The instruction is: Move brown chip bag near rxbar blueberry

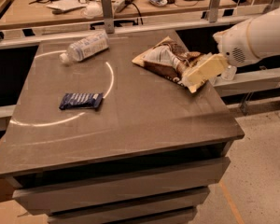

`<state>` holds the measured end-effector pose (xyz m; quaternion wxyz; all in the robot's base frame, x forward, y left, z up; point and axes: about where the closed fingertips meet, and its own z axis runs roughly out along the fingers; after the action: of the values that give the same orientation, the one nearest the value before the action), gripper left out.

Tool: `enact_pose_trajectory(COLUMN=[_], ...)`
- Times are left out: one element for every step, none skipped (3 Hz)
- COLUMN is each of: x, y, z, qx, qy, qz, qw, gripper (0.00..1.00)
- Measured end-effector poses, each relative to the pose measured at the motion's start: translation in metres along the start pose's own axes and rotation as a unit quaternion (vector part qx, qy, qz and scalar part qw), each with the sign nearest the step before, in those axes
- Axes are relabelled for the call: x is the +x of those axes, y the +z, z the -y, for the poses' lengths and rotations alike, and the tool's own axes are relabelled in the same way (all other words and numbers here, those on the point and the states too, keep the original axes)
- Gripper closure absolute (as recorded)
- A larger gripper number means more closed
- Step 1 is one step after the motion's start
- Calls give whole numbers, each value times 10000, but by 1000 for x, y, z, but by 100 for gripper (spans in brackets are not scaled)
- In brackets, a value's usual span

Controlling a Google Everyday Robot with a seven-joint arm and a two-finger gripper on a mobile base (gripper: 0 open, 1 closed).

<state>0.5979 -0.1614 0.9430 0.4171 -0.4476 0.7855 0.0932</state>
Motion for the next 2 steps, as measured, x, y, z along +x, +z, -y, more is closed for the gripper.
enact_pose_trajectory(x=[7,17], y=[43,80], z=[16,15], qx=[36,-133], qy=[223,221], qz=[-115,-513], qw=[9997,9983], gripper=[0,2])
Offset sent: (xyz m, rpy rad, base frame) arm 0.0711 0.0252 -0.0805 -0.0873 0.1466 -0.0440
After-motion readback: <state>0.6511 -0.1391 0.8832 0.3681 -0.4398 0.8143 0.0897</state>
